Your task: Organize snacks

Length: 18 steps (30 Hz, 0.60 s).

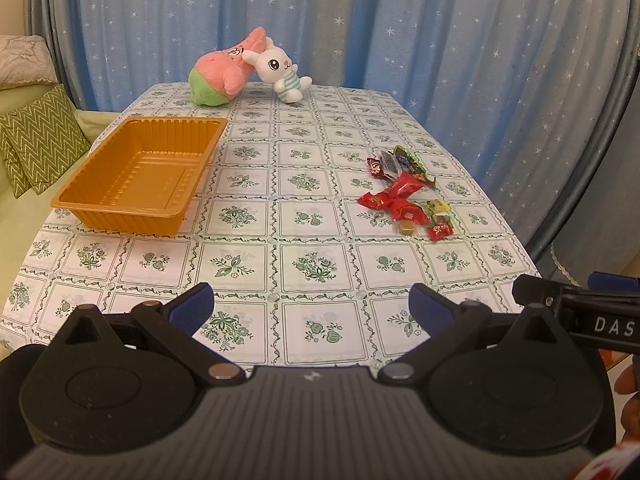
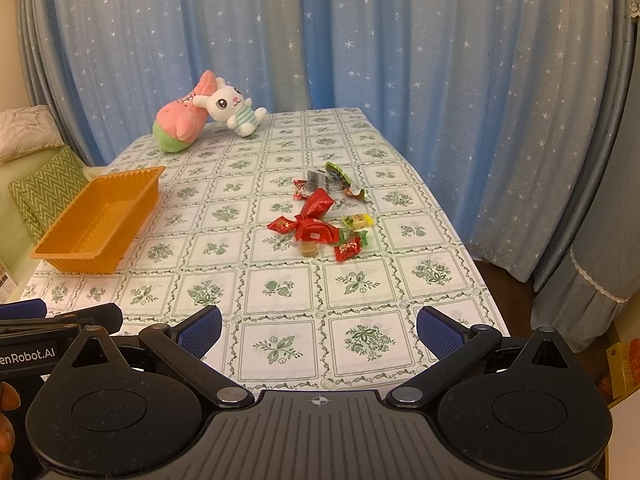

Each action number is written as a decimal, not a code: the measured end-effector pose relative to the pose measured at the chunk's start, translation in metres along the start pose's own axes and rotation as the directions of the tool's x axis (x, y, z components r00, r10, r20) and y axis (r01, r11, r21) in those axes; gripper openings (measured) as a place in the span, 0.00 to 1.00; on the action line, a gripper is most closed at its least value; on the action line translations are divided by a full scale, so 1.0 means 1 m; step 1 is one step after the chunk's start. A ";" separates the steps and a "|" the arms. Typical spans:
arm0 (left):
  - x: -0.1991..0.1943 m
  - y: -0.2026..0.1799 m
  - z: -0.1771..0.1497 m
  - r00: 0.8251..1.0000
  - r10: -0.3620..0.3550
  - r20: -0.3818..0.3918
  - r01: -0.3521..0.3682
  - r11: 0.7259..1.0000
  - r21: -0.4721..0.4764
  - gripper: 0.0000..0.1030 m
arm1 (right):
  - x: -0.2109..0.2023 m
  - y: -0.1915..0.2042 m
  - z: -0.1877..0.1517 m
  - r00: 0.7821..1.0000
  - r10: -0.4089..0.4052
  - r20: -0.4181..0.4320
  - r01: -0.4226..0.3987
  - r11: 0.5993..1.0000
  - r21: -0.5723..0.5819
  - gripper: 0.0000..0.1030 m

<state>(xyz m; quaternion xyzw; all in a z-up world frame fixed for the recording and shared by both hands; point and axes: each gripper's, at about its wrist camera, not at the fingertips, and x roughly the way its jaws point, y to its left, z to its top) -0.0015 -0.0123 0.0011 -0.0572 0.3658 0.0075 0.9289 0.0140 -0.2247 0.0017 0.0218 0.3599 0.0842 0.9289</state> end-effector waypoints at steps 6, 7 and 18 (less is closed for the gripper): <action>0.000 -0.002 0.000 1.000 -0.007 -0.002 0.007 1.000 0.000 1.00 | 0.000 0.000 0.000 1.000 -0.001 0.001 0.001 1.000 0.000 1.00; 0.000 -0.002 0.000 1.000 -0.010 -0.002 0.010 1.000 0.001 1.00 | 0.000 -0.001 0.000 1.000 -0.001 0.002 0.001 1.000 0.002 1.00; 0.016 0.000 0.011 0.998 -0.058 -0.011 0.058 0.998 0.003 1.00 | 0.001 -0.014 0.008 0.999 -0.026 0.045 0.024 0.999 0.037 1.00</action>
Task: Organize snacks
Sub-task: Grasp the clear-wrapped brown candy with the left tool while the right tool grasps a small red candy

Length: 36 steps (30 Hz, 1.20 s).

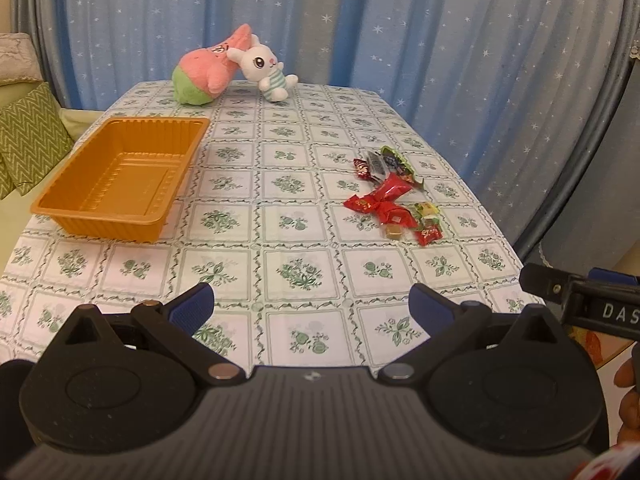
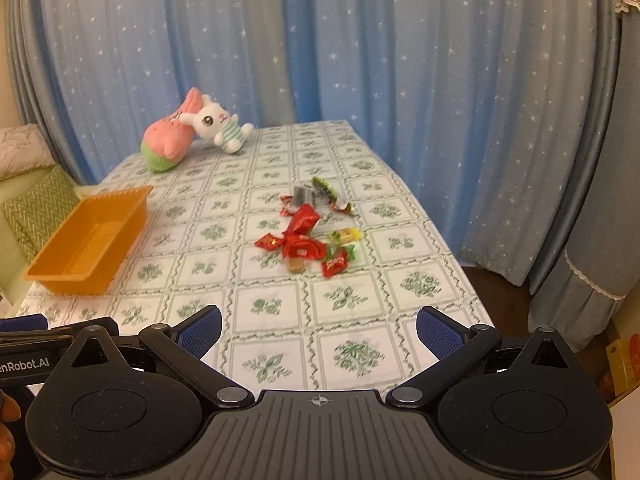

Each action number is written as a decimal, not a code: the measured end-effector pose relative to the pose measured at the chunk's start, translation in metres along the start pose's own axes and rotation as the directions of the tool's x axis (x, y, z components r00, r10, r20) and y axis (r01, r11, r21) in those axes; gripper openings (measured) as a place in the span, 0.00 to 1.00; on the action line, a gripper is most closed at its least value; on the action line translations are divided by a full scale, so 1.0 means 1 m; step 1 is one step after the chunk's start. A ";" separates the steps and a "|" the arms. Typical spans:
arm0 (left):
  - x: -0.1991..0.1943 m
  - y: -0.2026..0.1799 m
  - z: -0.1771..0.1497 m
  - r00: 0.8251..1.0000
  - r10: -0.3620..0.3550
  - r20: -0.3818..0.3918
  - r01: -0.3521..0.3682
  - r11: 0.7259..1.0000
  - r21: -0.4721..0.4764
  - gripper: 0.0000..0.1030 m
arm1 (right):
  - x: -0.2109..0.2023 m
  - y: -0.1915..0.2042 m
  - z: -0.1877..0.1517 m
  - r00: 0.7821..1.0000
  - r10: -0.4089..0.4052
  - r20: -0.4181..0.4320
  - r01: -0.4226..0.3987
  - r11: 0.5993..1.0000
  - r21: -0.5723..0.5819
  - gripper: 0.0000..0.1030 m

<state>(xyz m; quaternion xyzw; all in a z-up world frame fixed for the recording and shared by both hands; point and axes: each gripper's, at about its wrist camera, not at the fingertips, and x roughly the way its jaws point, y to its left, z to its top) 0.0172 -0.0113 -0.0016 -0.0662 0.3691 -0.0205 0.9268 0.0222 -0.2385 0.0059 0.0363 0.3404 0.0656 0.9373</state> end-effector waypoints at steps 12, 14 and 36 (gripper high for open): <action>0.058 -0.002 0.028 0.998 -0.062 -0.030 0.062 0.998 0.009 1.00 | 0.031 -0.027 0.026 0.999 -0.010 0.045 0.011 1.000 -0.022 0.99; 0.070 -0.003 0.033 0.998 -0.061 -0.034 0.062 0.998 0.017 1.00 | 0.038 -0.030 0.031 0.999 -0.012 0.053 0.014 0.999 -0.031 0.99; 0.206 -0.002 0.059 0.984 -0.139 -0.115 0.148 0.986 0.078 0.88 | 0.221 -0.045 0.022 0.993 0.087 -0.079 -0.092 0.994 -0.066 0.53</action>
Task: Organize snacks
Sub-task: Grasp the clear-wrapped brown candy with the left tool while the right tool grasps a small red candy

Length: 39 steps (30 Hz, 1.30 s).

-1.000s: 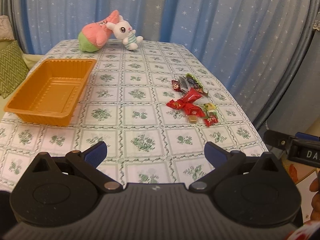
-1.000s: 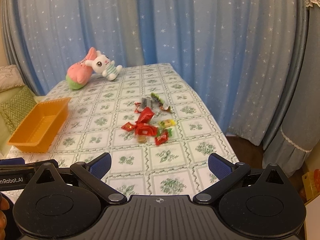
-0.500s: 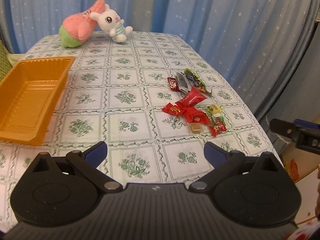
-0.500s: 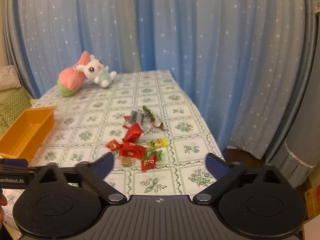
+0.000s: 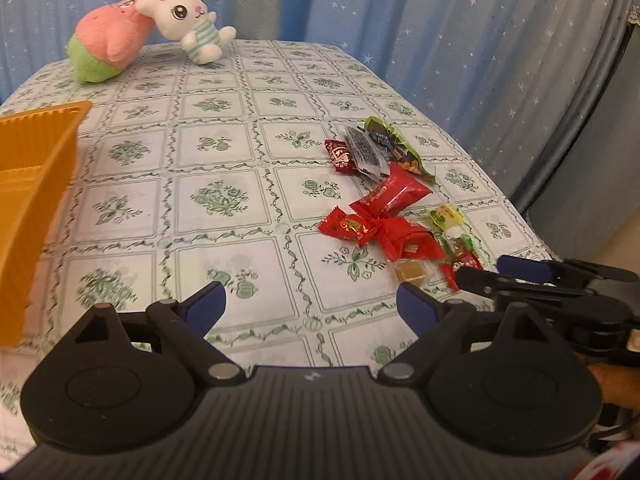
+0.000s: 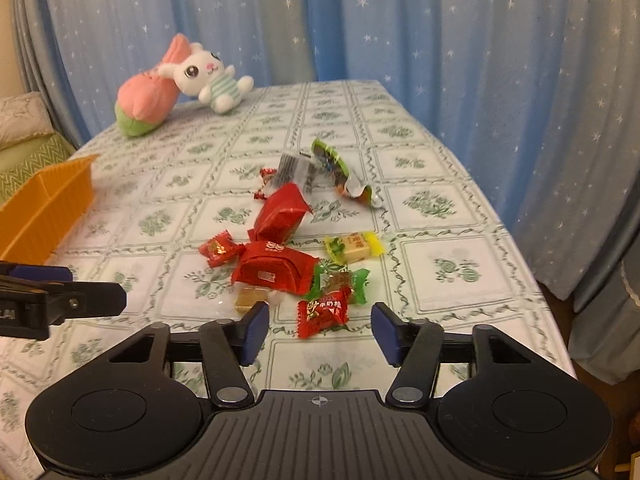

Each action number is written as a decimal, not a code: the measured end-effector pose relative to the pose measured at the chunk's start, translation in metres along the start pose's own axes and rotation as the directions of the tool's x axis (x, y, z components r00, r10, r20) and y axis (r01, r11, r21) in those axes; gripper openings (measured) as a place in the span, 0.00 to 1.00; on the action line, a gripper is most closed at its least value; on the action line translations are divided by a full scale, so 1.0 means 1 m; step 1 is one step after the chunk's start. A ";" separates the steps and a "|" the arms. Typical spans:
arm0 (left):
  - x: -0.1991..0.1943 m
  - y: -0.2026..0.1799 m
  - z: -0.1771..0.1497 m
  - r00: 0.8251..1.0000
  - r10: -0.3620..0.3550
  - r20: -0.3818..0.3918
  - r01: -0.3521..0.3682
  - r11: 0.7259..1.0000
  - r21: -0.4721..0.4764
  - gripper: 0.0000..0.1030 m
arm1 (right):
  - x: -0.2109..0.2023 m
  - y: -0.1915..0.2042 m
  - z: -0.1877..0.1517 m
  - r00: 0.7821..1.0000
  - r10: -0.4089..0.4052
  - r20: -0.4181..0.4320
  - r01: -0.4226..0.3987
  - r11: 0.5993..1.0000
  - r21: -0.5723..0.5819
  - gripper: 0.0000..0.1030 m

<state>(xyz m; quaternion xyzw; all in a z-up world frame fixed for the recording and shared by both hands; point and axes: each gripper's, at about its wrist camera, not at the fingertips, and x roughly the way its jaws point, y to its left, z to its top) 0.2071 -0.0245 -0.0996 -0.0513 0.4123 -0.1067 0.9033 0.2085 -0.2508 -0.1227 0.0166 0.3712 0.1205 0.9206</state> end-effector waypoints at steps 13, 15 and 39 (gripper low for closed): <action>0.026 -0.012 0.002 0.998 -0.065 -0.023 0.066 0.997 0.036 0.80 | 0.026 -0.006 0.000 1.000 -0.020 -0.005 0.020 0.999 0.037 0.21; 0.029 -0.017 0.004 0.995 -0.095 -0.022 0.096 0.994 0.053 0.76 | 0.020 -0.007 -0.001 1.000 -0.019 0.000 0.019 0.999 0.040 0.20; 0.074 -0.073 -0.003 0.981 -0.188 -0.044 0.188 0.882 0.431 0.27 | -0.002 -0.032 -0.013 0.998 -0.061 0.002 0.060 0.992 0.115 0.20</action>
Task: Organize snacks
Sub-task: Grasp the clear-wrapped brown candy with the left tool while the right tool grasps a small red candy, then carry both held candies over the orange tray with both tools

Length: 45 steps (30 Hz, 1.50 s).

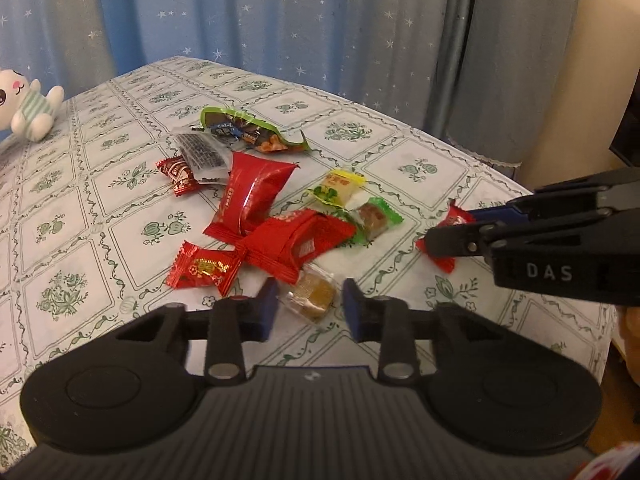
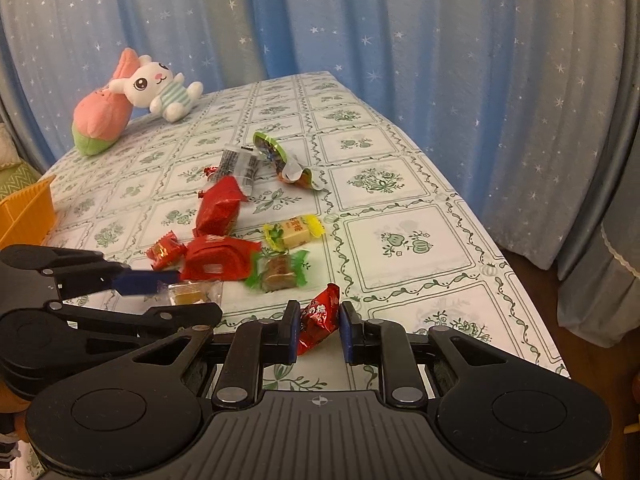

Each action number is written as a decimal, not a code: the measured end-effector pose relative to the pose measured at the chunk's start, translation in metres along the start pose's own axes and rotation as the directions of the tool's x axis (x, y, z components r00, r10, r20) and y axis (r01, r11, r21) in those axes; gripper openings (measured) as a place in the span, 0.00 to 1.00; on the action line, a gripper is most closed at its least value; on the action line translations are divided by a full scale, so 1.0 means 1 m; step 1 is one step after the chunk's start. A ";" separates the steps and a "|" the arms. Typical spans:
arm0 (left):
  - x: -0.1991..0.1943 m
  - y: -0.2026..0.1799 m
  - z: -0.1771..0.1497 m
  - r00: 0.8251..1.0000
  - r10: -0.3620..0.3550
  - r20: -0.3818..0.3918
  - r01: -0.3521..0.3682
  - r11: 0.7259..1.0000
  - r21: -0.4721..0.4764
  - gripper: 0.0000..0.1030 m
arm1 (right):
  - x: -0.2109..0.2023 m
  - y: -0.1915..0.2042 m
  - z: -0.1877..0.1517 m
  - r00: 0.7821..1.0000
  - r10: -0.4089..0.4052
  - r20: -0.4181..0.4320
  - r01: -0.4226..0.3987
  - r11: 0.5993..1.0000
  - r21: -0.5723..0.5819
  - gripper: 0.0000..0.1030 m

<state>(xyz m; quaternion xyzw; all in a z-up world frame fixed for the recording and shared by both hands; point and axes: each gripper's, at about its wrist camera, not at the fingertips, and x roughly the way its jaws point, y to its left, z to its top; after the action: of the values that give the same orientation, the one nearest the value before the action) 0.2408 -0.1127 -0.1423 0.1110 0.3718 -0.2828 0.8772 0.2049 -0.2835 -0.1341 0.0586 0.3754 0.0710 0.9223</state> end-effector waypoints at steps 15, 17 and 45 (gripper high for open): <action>-0.054 0.016 -0.012 0.997 0.070 0.012 -0.068 0.987 -0.146 0.17 | -0.021 0.019 0.011 1.000 0.028 0.007 -0.028 0.999 -0.029 0.20; -0.069 0.022 -0.011 0.995 0.092 0.023 -0.087 0.981 -0.175 0.17 | -0.028 0.026 0.018 0.999 0.045 0.017 -0.044 0.998 -0.040 0.20; -0.267 0.196 -0.088 0.889 0.452 -0.073 -0.436 0.788 -0.435 0.17 | -0.028 0.289 0.060 0.891 0.441 -0.106 -0.452 0.837 -0.309 0.20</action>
<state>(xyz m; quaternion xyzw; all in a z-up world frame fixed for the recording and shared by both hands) 0.1523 0.1933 -0.0157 -0.0106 0.3737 0.0208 0.9273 0.2016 -0.0074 -0.0259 -0.0096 0.3486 0.3457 0.8711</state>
